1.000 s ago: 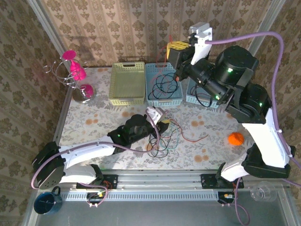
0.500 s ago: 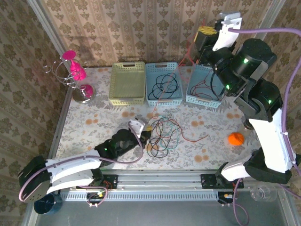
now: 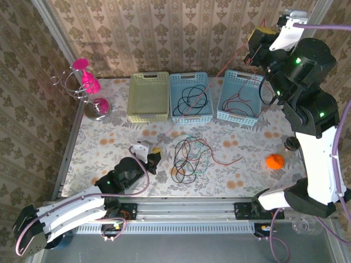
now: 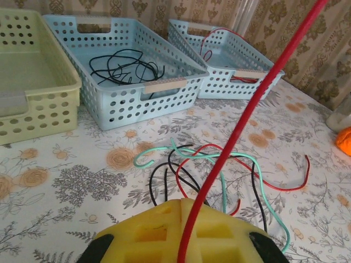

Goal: Untangle the cables

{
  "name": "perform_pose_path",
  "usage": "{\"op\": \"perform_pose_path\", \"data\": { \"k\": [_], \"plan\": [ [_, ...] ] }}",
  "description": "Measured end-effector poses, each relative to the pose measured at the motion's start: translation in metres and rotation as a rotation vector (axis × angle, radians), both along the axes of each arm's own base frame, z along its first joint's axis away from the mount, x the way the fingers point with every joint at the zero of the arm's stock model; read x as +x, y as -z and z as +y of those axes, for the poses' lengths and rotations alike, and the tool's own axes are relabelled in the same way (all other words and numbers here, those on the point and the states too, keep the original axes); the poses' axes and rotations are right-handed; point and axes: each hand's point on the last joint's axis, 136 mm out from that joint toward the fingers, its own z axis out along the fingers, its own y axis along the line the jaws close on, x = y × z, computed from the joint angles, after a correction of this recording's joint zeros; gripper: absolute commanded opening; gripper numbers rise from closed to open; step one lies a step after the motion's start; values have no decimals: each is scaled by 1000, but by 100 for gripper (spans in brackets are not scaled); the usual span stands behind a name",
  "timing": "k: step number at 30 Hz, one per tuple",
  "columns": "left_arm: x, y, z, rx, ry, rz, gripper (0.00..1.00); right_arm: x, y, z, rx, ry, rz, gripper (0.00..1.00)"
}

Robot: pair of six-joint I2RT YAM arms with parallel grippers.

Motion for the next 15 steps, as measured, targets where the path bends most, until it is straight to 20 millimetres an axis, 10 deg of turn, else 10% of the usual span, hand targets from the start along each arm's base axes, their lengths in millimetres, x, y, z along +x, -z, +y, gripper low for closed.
{"op": "perform_pose_path", "data": {
  "k": [5, 15],
  "plan": [
    [5, 4, -6, 46, 14, 29, 76, 17, 5, 16, 19, -49, 26, 0],
    [6, -65, -31, -33, 95, -26, 92, 60, -14, 15, 45, -11, 1, 0]
  ]
}}
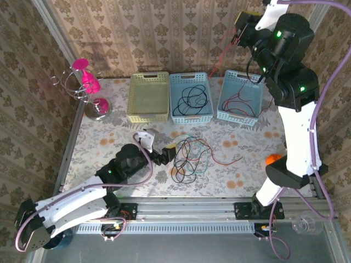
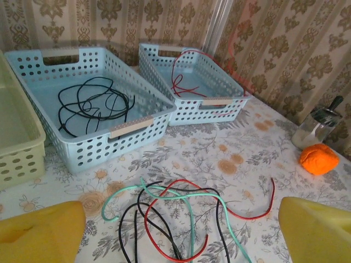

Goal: Untangle the cables

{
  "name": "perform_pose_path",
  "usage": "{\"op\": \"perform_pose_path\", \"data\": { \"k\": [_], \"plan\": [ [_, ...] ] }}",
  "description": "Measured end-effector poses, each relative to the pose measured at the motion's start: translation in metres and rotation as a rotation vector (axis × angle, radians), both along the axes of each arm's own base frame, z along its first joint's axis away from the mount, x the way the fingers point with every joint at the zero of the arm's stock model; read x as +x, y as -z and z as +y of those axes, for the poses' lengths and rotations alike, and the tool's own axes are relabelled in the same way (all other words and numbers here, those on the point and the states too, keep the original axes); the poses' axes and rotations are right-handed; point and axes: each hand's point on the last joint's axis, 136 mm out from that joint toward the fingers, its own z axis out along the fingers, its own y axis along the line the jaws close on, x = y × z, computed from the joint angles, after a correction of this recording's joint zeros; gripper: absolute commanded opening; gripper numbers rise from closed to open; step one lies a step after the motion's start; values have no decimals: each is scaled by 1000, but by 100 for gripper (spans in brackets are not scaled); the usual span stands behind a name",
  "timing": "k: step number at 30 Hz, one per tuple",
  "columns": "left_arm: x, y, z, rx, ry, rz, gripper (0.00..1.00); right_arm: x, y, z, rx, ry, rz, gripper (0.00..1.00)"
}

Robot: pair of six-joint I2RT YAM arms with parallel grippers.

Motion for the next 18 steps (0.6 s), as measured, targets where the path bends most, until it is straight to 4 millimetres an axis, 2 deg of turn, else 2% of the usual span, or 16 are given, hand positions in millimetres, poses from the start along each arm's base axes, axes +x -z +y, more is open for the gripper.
{"op": "perform_pose_path", "data": {
  "k": [4, 9, 12, 14, 18],
  "plan": [
    [-9, -5, 15, -25, -9, -14, 93, 14, -2, -34, 26, 92, -4, 0],
    [-19, -1, 34, -40, -24, -8, 93, 46, 11, -91, 73, 239, 21, 0],
    [-23, -1, 41, -46, -33, 0, 93, 68, 29, -120, 92, 311, 61, 0],
    [-25, 0, 45, -51, -37, 6, 93, 81, 44, -132, 92, 343, 99, 0],
    [-26, 5, 48, -55, -46, 18, 93, 105, 84, -134, 73, 360, 211, 0]
  ]
}}
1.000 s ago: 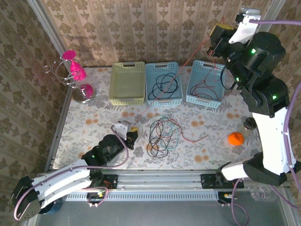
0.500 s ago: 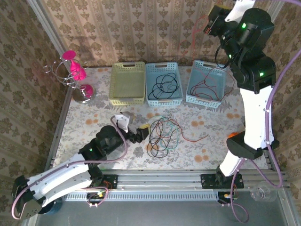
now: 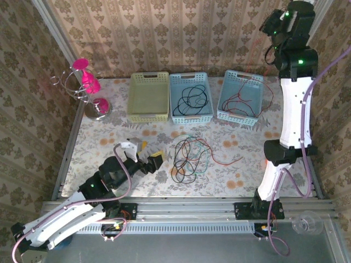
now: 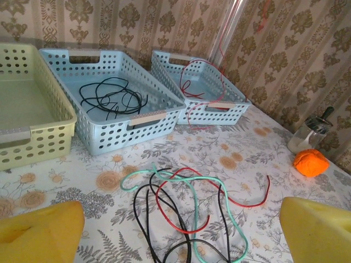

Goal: Untangle the cables

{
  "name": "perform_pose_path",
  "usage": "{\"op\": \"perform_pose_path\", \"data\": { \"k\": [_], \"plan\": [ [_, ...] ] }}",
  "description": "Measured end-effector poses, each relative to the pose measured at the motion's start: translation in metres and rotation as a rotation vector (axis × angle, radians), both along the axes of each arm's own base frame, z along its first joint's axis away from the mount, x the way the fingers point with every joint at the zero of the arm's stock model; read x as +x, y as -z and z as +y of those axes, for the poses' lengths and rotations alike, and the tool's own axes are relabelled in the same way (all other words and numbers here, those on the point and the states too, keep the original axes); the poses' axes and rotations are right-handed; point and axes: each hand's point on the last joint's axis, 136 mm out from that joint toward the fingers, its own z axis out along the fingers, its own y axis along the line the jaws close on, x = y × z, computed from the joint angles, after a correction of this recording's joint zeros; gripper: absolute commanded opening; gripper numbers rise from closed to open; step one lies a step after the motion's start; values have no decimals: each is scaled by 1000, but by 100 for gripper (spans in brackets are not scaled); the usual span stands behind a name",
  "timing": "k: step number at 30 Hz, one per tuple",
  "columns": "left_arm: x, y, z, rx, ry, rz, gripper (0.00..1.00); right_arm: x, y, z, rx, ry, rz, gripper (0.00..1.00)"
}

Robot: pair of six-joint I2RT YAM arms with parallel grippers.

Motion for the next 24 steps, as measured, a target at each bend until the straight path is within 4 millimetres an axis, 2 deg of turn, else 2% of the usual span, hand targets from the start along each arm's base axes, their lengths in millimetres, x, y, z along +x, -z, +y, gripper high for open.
{"op": "perform_pose_path", "data": {
  "k": [4, 11, 17, 21, 22, 23, 24],
  "plan": [
    [0, 6, 0, 5, -2, 16, 93, 17, 43, 8, -9, -9, 122, 0],
    [2, 15, -4, 26, -3, 44, 93, 43, 130, 27, -36, -30, 349, 0],
    [2, 16, -5, 18, 2, 54, 92, 53, 211, 16, -41, 28, 523, 0],
    [1, 19, -5, 20, 6, 61, 92, 52, 259, -2, -24, 90, 610, 0],
    [1, 20, -5, 22, 6, 62, 92, 52, 270, -7, -20, 104, 627, 3],
    [1, 21, -5, 24, 6, 63, 93, 51, 282, -12, -15, 118, 647, 13],
    [1, 22, -5, 25, 6, 65, 92, 49, 294, -16, -6, 129, 669, 31]
  ]
}}
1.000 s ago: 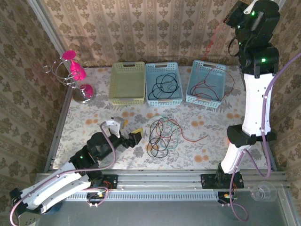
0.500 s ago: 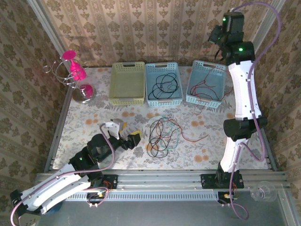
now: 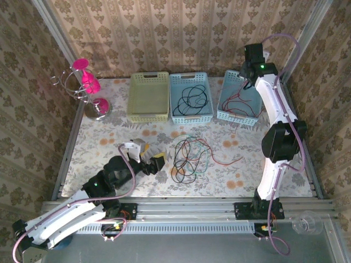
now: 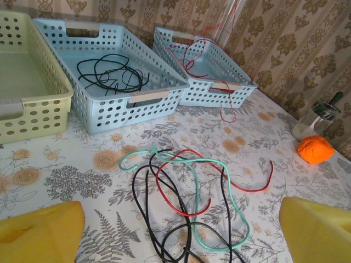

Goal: Untangle the cables

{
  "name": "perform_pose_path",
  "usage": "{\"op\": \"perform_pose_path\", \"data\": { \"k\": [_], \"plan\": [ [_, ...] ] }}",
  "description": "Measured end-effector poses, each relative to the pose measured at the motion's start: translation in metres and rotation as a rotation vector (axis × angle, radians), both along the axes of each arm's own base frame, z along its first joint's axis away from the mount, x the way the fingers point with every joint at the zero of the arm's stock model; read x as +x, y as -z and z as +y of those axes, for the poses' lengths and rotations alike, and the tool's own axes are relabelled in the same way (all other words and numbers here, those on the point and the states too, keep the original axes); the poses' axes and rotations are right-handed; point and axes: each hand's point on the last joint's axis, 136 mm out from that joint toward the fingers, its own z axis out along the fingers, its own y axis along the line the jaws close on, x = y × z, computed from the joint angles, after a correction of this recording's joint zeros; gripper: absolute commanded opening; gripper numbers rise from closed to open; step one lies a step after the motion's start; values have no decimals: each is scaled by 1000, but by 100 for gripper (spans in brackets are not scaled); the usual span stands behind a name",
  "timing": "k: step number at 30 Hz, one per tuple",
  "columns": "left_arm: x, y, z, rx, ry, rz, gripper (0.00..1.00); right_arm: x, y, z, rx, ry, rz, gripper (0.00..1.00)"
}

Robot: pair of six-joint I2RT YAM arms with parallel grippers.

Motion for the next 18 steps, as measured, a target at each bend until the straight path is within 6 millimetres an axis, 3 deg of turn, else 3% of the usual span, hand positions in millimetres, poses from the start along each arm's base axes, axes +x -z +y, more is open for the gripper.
{"op": "perform_pose_path", "data": {
  "k": [3, 9, 13, 18],
  "plan": [
    [0, 3, -1, 5, 2, 4, 93, -6, 24, -8, 14, 14, 56, 50],
    [3, 15, -8, 38, 14, 31, 93, -16, 51, 11, 71, -58, 123, 59],
    [4, 22, -13, 59, 23, 49, 93, -61, 85, 40, 99, -135, 219, 59],
    [4, 21, -15, 50, 31, 49, 93, -123, 111, 76, 122, -255, 281, 61]
  ]
}}
